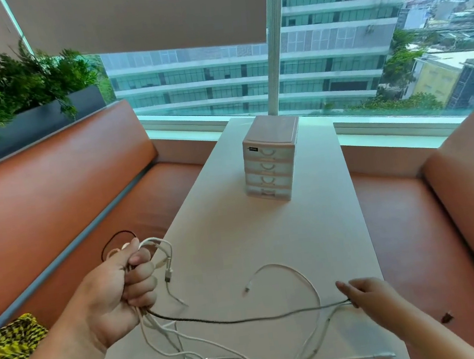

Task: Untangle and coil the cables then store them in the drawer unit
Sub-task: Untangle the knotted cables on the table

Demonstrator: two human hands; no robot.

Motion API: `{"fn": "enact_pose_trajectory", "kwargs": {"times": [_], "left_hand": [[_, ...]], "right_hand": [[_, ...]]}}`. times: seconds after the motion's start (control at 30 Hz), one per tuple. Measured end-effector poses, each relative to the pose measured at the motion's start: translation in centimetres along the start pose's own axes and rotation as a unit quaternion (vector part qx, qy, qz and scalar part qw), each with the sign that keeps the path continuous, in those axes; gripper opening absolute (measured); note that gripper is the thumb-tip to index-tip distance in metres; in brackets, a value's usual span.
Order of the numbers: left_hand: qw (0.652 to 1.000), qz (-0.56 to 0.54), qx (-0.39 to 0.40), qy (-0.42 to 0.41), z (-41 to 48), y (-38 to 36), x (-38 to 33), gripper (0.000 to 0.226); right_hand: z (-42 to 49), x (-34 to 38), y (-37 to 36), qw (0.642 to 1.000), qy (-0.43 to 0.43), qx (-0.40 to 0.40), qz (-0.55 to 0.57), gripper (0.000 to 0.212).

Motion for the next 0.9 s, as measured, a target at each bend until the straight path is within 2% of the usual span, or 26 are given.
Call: {"fn": "enact_pose_trajectory", "kwargs": {"times": [0.07, 0.13, 0.27, 0.37, 0.47, 0.53, 0.6, 0.7, 0.77, 0.9], "left_hand": [[1.000, 0.008, 0.017, -0.013, -0.2, -0.7, -0.2, 0.049], [0.999, 0.013, 0.038, -0.020, -0.4, -1.4, -0.2, 0.049], [0.997, 0.003, 0.074, -0.022, -0.9, -3.4, -0.1, 0.050], [0.995, -0.004, 0.096, -0.023, -1.3, -5.2, -0.2, 0.049], [0.991, -0.013, 0.127, -0.037, -1.6, -7.4, -0.4, 0.045], [0.989, -0.014, 0.138, -0.059, -1.8, -8.7, -0.6, 0.042], [0.987, -0.019, 0.140, -0.075, -2.0, -9.5, -0.8, 0.038], [0.987, -0.035, 0.142, -0.069, -1.8, -9.5, -1.1, 0.038], [0.987, -0.049, 0.143, -0.054, -1.5, -9.1, -0.9, 0.036], [0.985, -0.089, 0.148, 0.006, -0.9, -8.5, -0.1, 0.032]], "right_hand": [[-0.2, -0.2, -1.4, 0.996, 0.014, 0.066, -0.062, 0.040], [-0.7, 1.1, -2.1, 0.990, 0.053, 0.096, -0.094, 0.028], [-2.3, 7.8, -1.9, 0.989, 0.117, 0.093, -0.023, 0.013], [-4.4, 14.4, -1.2, 0.972, 0.183, 0.131, 0.067, 0.021], [-7.0, 20.1, -1.5, 0.932, 0.246, 0.212, 0.159, 0.028], [-8.4, 22.5, -2.5, 0.912, 0.276, 0.246, 0.180, 0.034], [-9.2, 23.4, -3.5, 0.903, 0.306, 0.247, 0.174, 0.031], [-9.6, 22.8, -4.3, 0.901, 0.264, 0.251, 0.235, 0.021], [-9.7, 22.1, -4.5, 0.906, 0.245, 0.231, 0.256, 0.029], [-9.9, 21.2, -4.0, 0.913, 0.281, 0.190, 0.226, 0.037]]}}
Point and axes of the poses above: each hand's wrist, its own z-axis towards the middle knuckle, its own y-axis out of the back of the hand, x = y × z, the point moved 2 cm from there along z, towards the middle knuckle, and after that the axes turned 9 degrees about -x, right-handed, at the moved point
